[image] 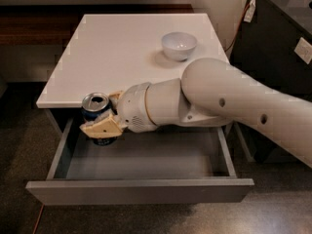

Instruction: Place pepsi can into top drawer

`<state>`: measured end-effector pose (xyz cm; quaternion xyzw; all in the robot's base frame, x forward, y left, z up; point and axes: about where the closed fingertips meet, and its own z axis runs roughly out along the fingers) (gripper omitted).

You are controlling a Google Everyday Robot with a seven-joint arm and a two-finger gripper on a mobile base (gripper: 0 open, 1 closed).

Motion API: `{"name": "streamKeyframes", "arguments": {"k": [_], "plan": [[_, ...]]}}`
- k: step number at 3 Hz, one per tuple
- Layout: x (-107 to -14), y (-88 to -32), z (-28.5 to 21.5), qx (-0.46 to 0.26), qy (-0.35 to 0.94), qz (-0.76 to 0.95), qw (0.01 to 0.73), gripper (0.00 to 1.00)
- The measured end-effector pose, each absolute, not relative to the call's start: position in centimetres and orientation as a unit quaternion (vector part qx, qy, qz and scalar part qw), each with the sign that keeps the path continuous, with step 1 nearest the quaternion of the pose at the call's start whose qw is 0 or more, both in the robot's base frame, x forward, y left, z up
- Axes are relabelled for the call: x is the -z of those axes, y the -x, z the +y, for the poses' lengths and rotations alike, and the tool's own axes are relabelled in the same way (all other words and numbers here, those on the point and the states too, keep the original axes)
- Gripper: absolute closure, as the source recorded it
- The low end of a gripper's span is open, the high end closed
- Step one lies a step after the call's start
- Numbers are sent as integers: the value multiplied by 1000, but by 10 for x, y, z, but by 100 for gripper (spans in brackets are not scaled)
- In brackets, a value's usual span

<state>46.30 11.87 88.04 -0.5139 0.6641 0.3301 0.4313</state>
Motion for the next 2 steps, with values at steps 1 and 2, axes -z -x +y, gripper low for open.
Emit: {"name": "streamKeyframes", "arguments": {"k": [1,2], "plan": [[-857,-463,98,-320,489,690,428,100],[-828,-470,77,-307,470,707,431,100]]}}
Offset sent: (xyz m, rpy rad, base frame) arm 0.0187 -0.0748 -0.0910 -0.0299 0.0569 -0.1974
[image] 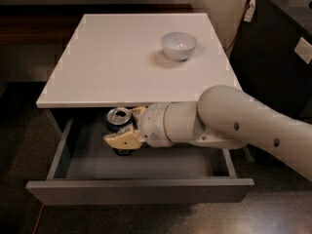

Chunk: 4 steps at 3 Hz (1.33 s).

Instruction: Place pepsi can into top drawer

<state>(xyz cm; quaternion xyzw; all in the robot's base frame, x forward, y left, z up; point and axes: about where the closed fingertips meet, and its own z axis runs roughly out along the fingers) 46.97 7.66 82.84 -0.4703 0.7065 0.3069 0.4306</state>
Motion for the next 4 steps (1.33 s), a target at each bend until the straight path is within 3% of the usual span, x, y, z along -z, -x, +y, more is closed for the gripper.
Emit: {"name": "streamKeyframes", "arguments": {"k": [4], "plan": [[-722,-509,20,-280,457,723,437,100]]}}
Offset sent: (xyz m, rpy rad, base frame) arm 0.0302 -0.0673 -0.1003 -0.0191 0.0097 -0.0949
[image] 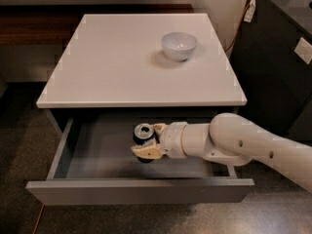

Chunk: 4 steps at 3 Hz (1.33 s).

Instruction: Place pepsi can into top drawer

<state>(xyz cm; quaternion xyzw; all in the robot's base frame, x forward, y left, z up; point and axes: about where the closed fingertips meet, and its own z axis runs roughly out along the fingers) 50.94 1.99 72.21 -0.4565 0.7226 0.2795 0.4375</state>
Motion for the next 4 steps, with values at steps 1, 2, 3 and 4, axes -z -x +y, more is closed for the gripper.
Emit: {"name": "streamKeyframes", "arguments": {"k": [1,2,3,4], "plan": [[-705,-521,20,-282,456,720,440,100],[-691,-530,21,-285,456,720,439,100],[-680,-535,24,-286,458,718,439,100],[-672,-539,25,-280,461,719,439,83]]}}
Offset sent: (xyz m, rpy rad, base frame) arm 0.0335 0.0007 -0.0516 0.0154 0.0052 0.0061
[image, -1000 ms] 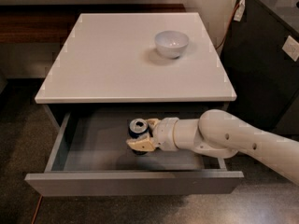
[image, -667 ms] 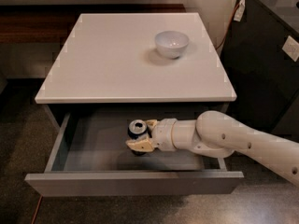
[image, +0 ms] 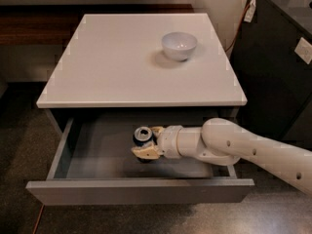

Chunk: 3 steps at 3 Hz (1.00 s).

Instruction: Place pepsi can into top drawer

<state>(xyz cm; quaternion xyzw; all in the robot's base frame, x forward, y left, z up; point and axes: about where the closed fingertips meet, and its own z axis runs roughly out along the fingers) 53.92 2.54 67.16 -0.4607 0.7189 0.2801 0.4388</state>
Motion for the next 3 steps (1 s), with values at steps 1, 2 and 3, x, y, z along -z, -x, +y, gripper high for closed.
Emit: {"name": "streamKeyframes", "arguments": {"k": [1,2,3], "plan": [[-667,-542,27,-273,467,717,440,59],[-665,-542,26,-274,469,715,440,36],[-665,-541,27,-275,470,714,440,12]]}}
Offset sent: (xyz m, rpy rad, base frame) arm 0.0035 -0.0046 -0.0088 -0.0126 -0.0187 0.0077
